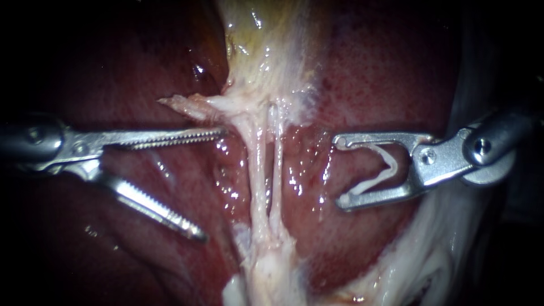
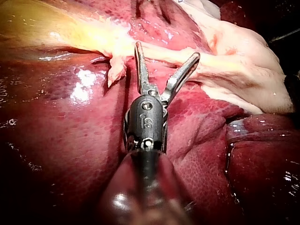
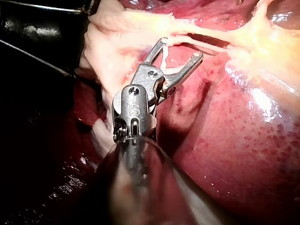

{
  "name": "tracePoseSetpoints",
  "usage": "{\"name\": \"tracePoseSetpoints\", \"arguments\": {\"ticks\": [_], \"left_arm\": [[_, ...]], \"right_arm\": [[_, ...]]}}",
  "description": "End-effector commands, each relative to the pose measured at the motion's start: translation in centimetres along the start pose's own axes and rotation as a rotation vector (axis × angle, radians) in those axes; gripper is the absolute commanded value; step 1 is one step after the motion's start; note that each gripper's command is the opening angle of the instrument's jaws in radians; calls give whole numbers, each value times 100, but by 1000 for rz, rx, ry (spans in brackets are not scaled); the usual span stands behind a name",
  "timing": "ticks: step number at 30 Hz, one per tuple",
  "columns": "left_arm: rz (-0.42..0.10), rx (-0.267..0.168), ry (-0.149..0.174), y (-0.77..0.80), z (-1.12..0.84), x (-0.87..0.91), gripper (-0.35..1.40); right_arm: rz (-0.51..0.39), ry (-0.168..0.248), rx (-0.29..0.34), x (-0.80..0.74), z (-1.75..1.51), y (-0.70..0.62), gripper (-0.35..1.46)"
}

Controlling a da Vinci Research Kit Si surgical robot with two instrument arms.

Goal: Grabbing gallbladder

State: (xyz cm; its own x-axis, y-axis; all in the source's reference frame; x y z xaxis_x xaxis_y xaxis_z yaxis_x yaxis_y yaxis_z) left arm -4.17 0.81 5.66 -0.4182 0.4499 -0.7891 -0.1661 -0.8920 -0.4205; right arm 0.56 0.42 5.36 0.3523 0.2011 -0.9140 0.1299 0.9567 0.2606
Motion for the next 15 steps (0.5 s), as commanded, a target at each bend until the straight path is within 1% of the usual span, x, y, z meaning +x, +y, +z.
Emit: {"name": "tracePoseSetpoints", "arguments": {"ticks": [1,3,5,7,8,10,13,15], "left_arm": [[0,-1,0,-1,-1,1,125],[-1,9,-1,-2,-4,2,125],[-22,51,-4,-4,-9,6,125],[-44,84,-6,-8,-14,9,123],[-54,98,-7,-12,-18,11,123],[-65,106,-7,-19,-22,13,123],[-81,122,-8,-37,-27,14,123],[-86,140,-10,-49,-28,11,120]], "right_arm": [[0,0,0,0,0,0,50],[0,0,0,0,0,0,50],[0,0,0,0,0,0,50],[0,0,0,0,0,0,50],[0,0,0,0,0,0,50],[0,0,0,0,0,0,50],[0,0,0,0,0,0,50],[0,0,0,0,0,0,50]]}}
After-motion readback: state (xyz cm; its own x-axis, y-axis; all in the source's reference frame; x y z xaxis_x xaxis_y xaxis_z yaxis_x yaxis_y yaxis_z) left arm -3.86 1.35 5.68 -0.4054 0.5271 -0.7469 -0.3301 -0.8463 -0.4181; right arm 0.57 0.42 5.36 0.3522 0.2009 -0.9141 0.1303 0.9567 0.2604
